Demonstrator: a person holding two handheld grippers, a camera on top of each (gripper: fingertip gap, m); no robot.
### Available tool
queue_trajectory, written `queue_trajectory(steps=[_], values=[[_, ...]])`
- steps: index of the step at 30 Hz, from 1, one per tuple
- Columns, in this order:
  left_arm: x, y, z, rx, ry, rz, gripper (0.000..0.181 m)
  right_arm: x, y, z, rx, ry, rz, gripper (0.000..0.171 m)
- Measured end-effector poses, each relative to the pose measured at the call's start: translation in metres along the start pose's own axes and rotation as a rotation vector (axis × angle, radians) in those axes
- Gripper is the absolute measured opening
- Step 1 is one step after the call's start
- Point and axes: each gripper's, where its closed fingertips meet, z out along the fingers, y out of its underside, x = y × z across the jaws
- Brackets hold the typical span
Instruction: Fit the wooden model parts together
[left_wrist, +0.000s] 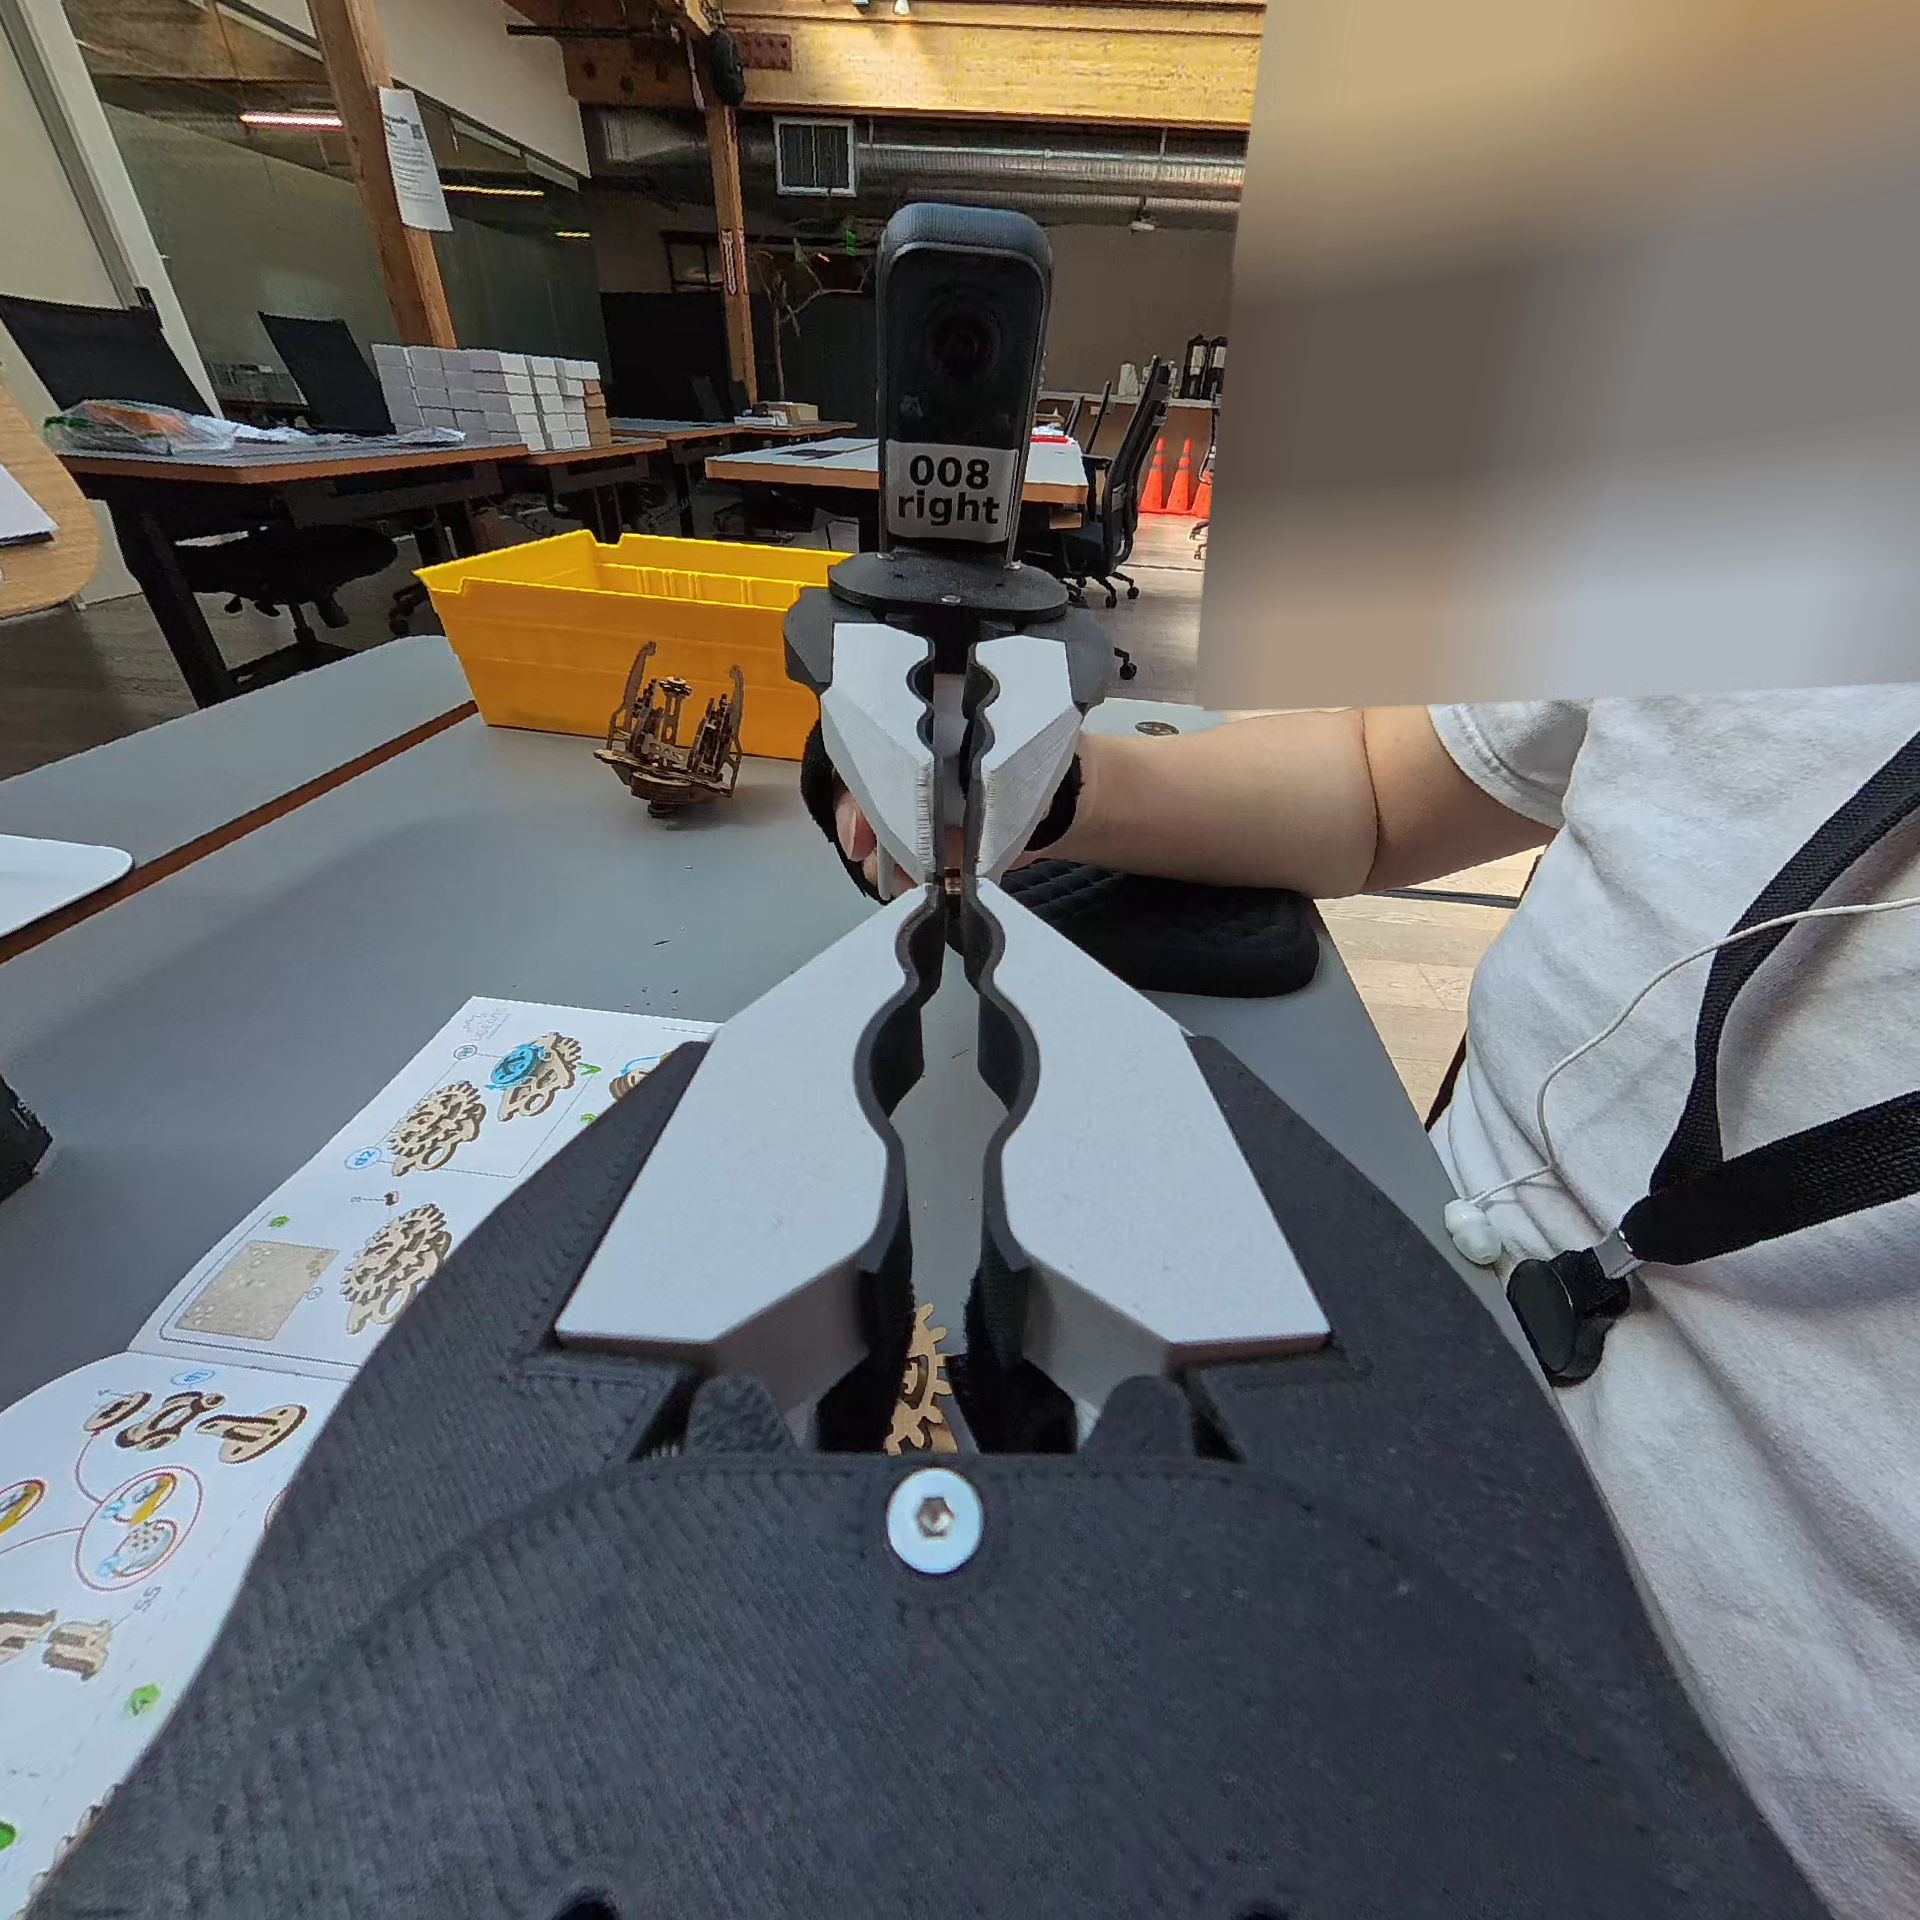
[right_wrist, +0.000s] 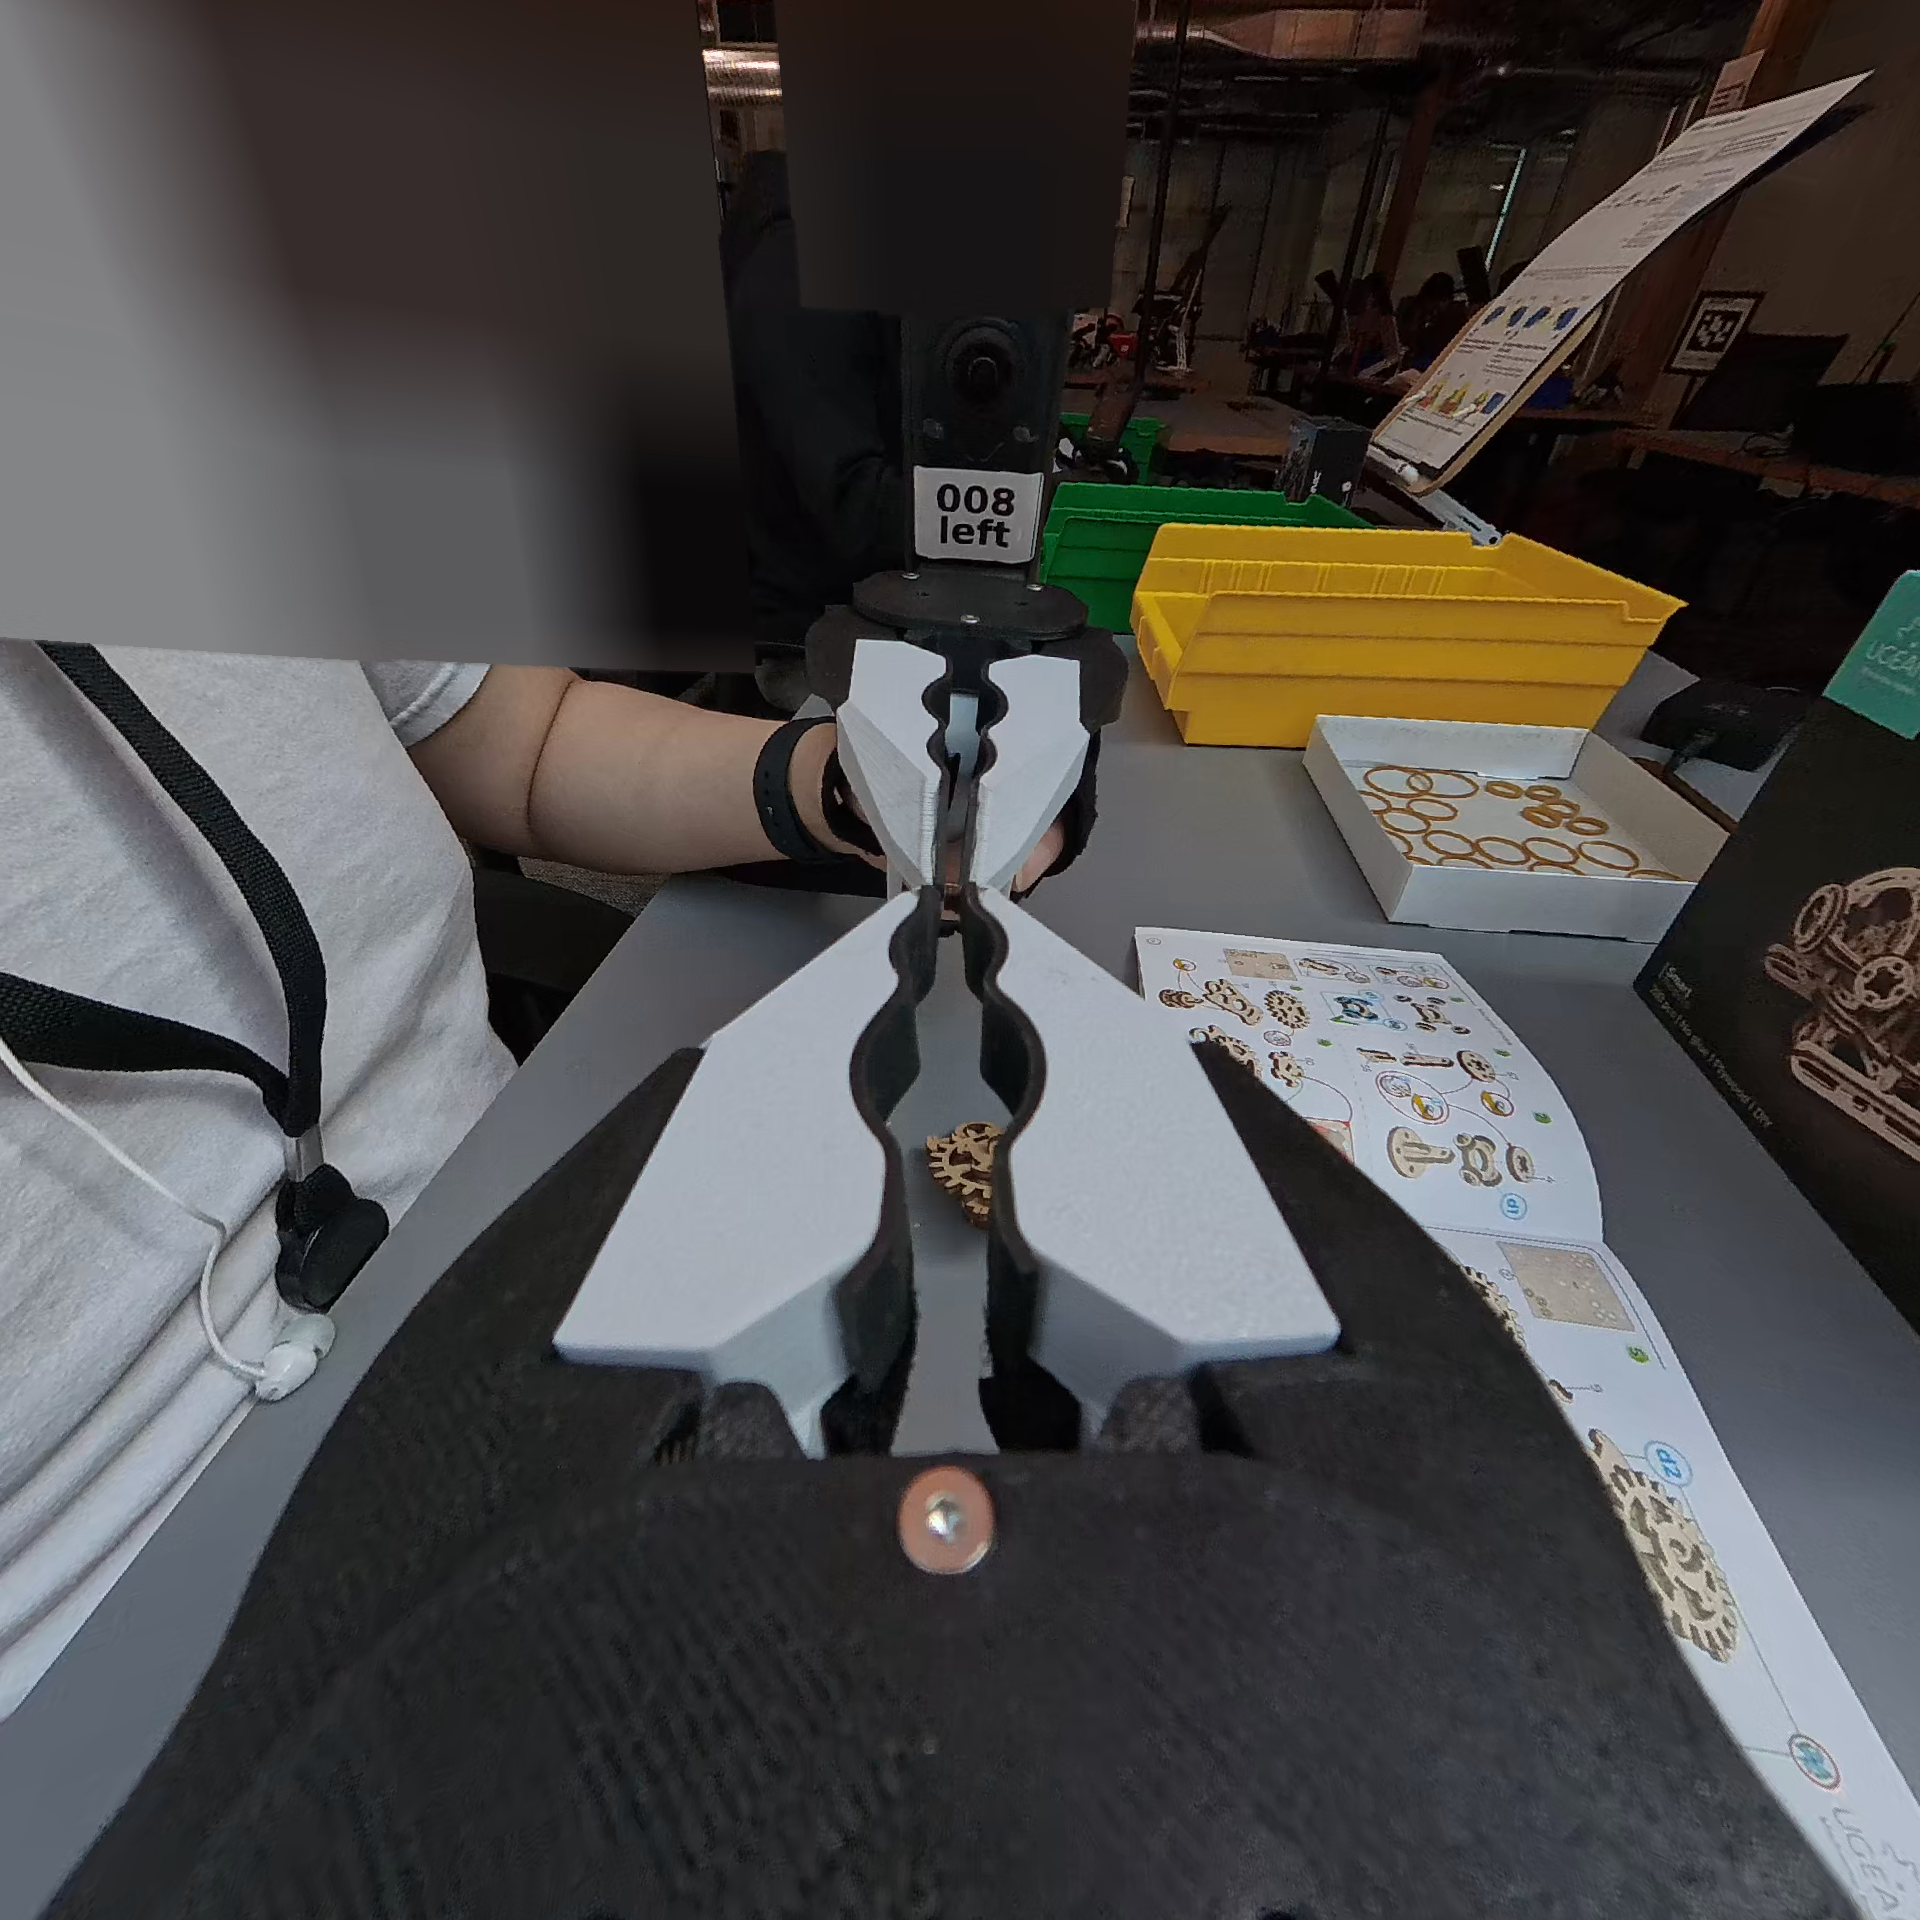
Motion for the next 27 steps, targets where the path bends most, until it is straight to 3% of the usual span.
queue_trajectory(steps=[20, 23, 27], values=[[-0.001, 0.005, 0.003, -0.018, -0.008, 0.018, 0.001, 0.001, 0.006, 0.0, -0.039, 0.003, -0.007, 0.001], [-0.007, 0.015, 0.004, -0.075, -0.044, 0.029, 0.031, 0.004, 0.007, -0.002, -0.034, 0.006, 0.003, 0.001], [-0.019, 0.035, -0.002, -0.202, -0.093, 0.002, 0.036, 0.023, 0.016, -0.017, -0.068, 0.073, -0.029, 0.001]])
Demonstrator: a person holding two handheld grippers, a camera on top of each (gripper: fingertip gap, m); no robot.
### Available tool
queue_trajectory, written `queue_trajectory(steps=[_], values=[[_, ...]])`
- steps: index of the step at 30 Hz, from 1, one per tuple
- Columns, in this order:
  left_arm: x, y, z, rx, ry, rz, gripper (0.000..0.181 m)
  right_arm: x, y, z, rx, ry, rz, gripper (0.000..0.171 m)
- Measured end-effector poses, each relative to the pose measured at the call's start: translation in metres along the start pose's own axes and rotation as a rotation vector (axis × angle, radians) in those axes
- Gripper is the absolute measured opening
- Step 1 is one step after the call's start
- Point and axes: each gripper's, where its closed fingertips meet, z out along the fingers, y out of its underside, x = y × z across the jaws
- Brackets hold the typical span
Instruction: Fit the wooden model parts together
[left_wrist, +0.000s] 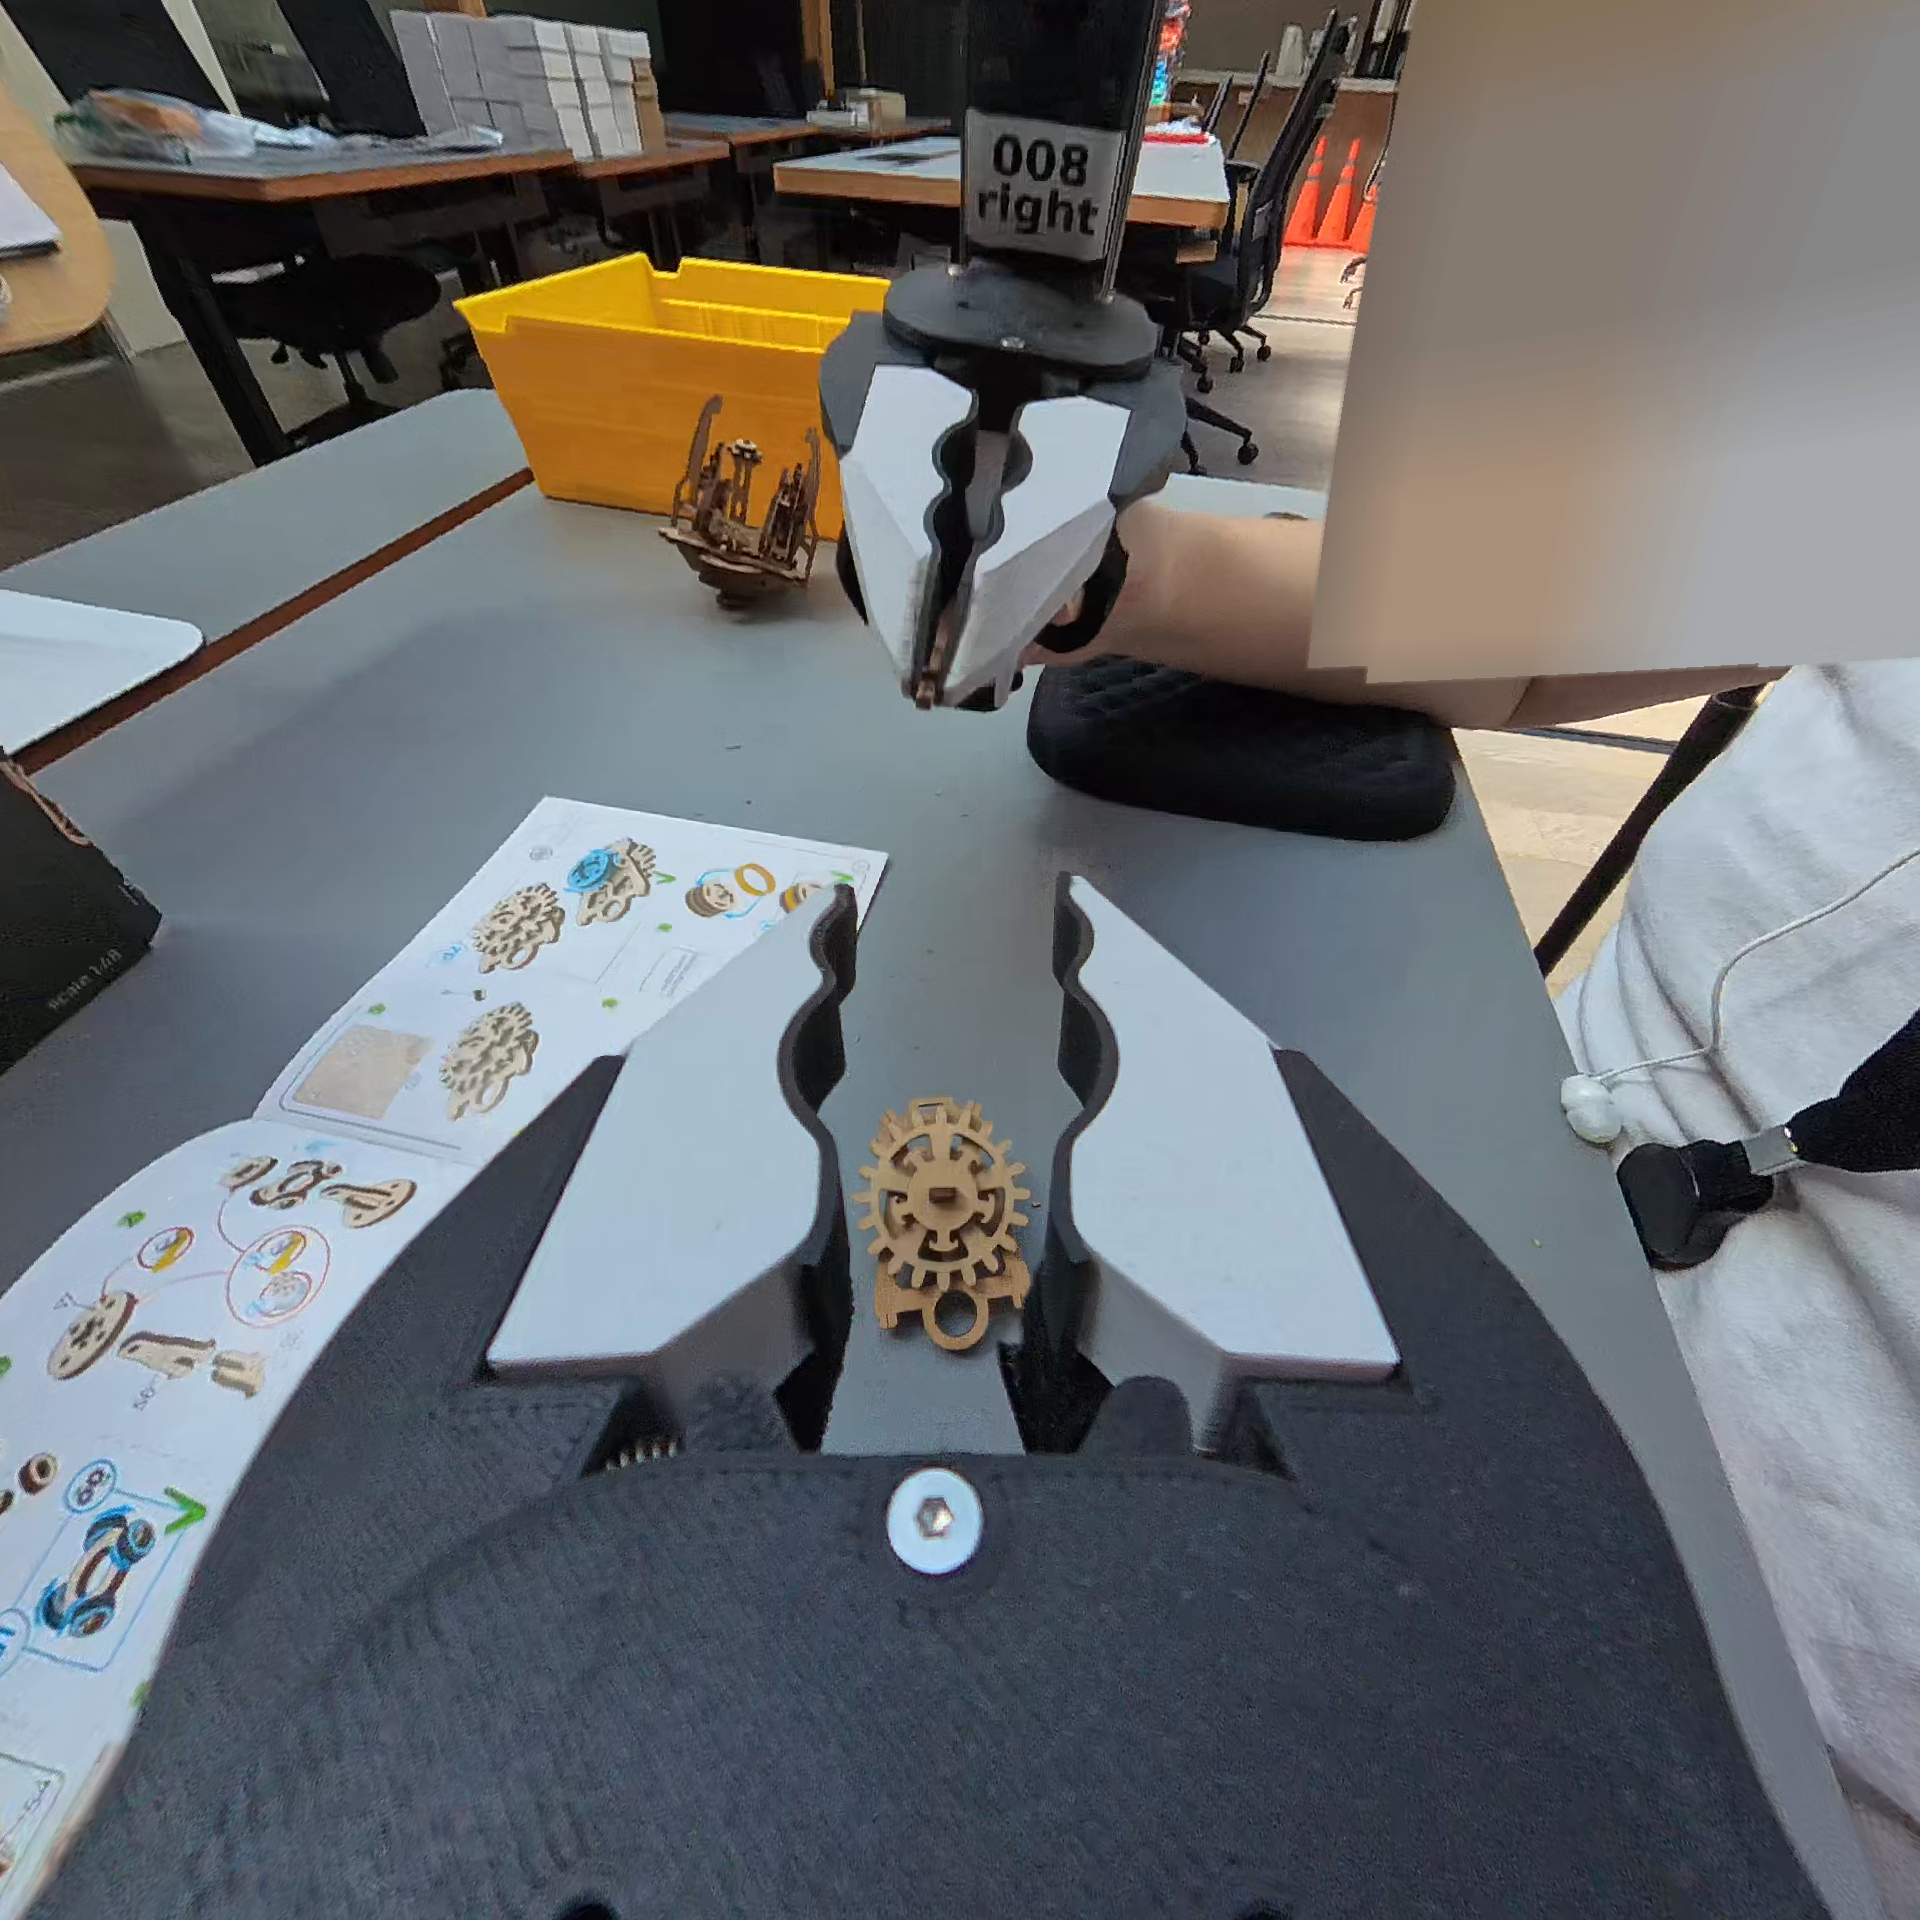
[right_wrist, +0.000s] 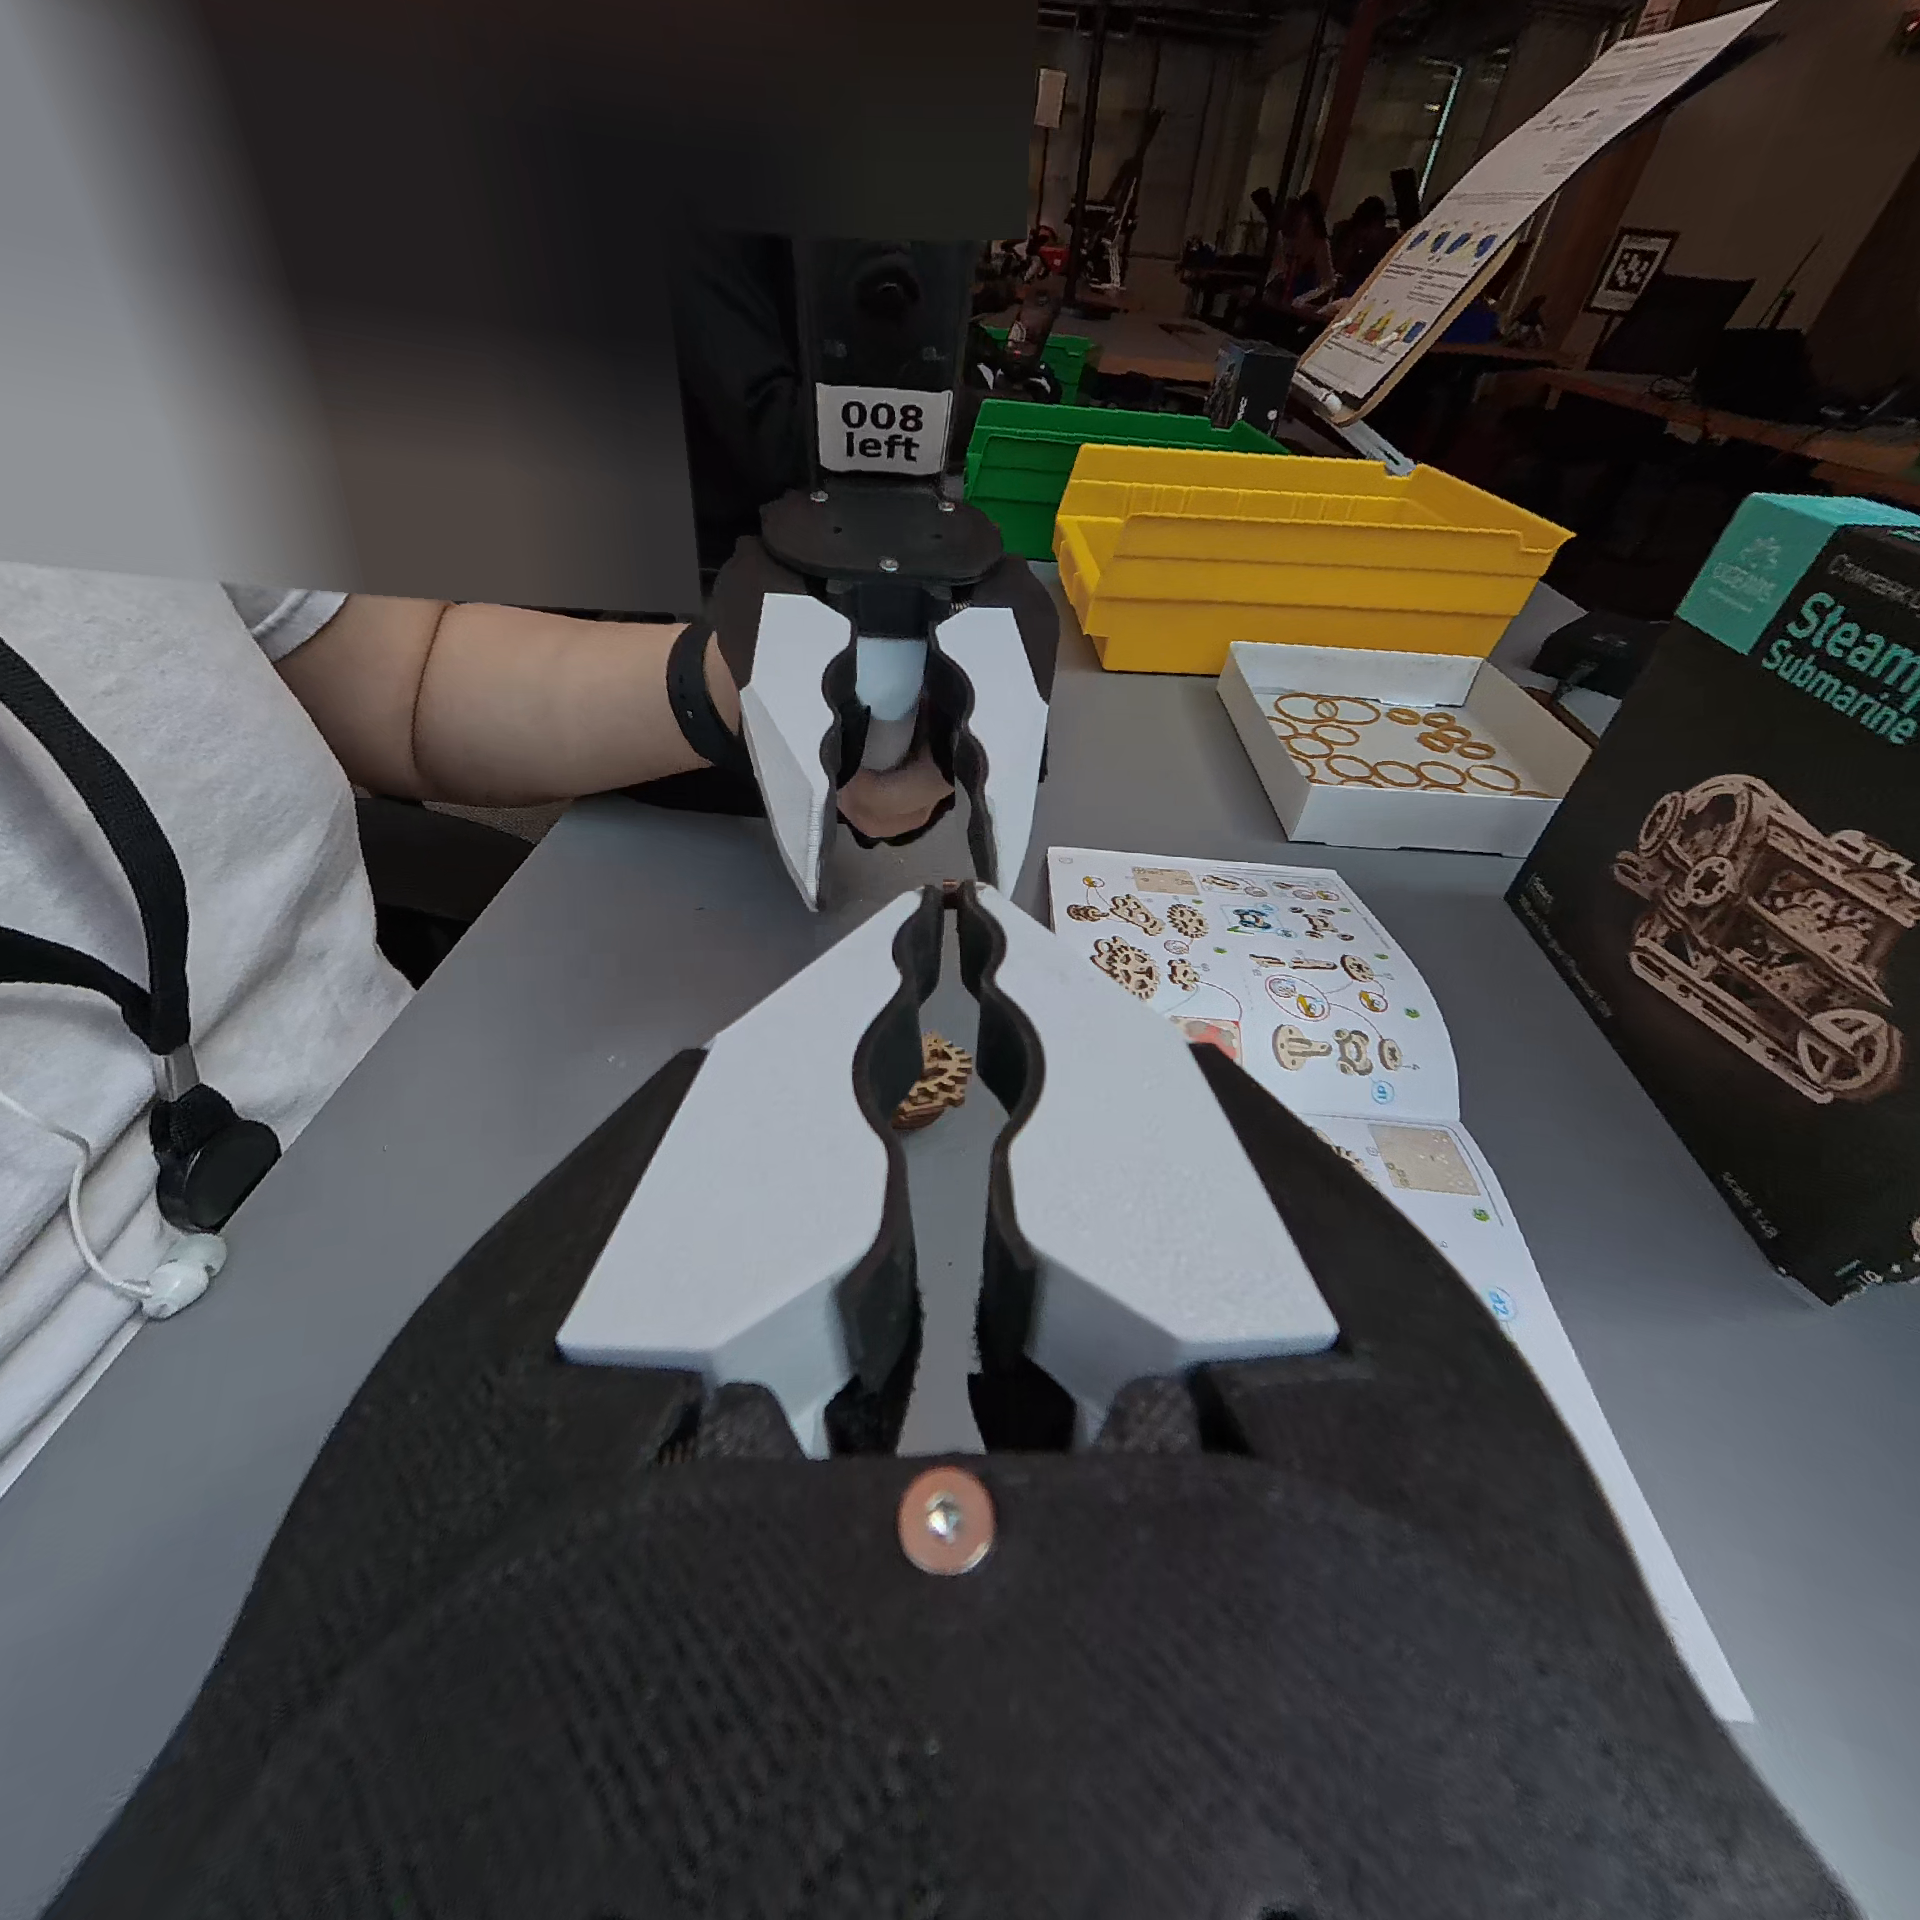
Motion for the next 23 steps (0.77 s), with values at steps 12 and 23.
queue_trajectory(steps=[12, 23], values=[[-0.007, 0.07, -0.002, -0.321, -0.091, 0.026, 0.062, 0.028, 0.032, -0.012, -0.078, 0.052, 0.026, 0.002], [-0.013, 0.106, -0.001, -0.492, -0.137, 0.048, 0.062, 0.03, 0.036, -0.012, -0.091, 0.063, 0.014, 0.001]])
